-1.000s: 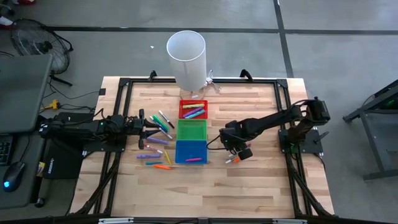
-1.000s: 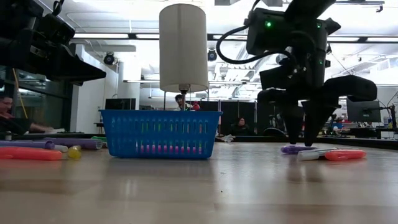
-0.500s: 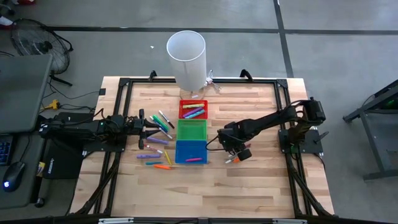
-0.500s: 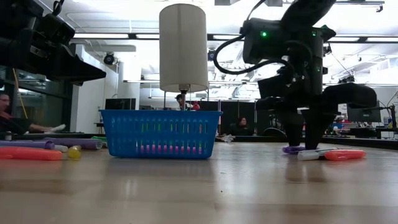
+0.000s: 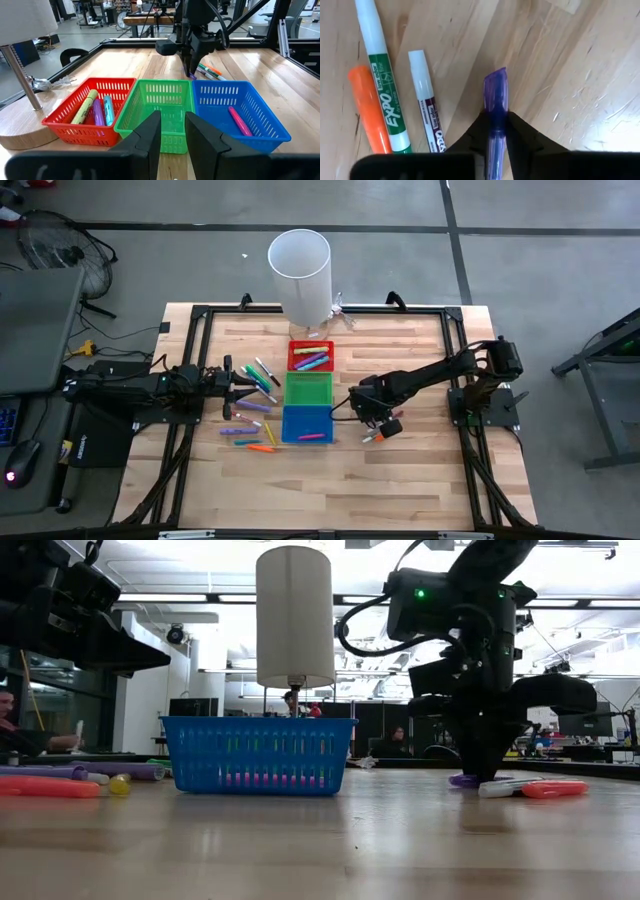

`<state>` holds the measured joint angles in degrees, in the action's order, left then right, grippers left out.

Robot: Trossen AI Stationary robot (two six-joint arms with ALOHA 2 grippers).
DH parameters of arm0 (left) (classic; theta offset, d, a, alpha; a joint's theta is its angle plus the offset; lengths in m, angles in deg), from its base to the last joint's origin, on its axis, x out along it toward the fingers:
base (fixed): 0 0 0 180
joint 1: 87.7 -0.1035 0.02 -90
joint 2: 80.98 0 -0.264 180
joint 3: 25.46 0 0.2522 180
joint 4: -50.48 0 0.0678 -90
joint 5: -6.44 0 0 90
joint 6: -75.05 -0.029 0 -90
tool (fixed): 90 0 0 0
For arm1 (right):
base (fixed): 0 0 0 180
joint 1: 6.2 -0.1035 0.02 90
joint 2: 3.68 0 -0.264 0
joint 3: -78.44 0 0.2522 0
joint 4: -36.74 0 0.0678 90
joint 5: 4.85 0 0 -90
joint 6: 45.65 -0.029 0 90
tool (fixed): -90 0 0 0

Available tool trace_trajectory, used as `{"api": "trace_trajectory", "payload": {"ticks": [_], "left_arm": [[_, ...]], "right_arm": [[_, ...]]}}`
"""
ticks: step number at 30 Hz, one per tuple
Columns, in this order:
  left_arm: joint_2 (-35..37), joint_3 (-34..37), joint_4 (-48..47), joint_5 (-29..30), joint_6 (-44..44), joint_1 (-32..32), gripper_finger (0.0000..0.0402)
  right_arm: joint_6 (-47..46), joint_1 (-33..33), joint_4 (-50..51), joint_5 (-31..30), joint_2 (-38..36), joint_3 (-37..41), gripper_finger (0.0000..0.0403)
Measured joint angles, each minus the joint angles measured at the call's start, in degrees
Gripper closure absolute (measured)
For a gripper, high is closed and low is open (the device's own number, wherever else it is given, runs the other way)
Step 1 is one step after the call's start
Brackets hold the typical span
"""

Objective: Pick & Place Markers
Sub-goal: Put the violet pen into the blue bin

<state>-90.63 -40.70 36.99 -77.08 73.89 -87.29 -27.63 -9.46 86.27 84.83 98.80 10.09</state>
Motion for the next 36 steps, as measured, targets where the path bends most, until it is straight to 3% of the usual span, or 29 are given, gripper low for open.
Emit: {"api": "trace_trajectory", "payload": {"ticks": [13,27,36], "left_arm": [[-0.02,0.00,0.00,0.00,0.00,0.00,0.0316],[-0.02,0.00,0.00,0.02,0.00,-0.02,0.0316],[0.00,0.00,0.00,0.02,-0.01,-0.01,0.0316]], "right_arm": [[-5.23,0.72,2.01,-0.54,-1.90,-4.25,0.0372],[-17.73,0.66,13.91,-3.65,-1.67,-23.24,0.0372],[-24.38,-0.19,18.84,-2.11,6.37,-37.05,0.0372]]}}
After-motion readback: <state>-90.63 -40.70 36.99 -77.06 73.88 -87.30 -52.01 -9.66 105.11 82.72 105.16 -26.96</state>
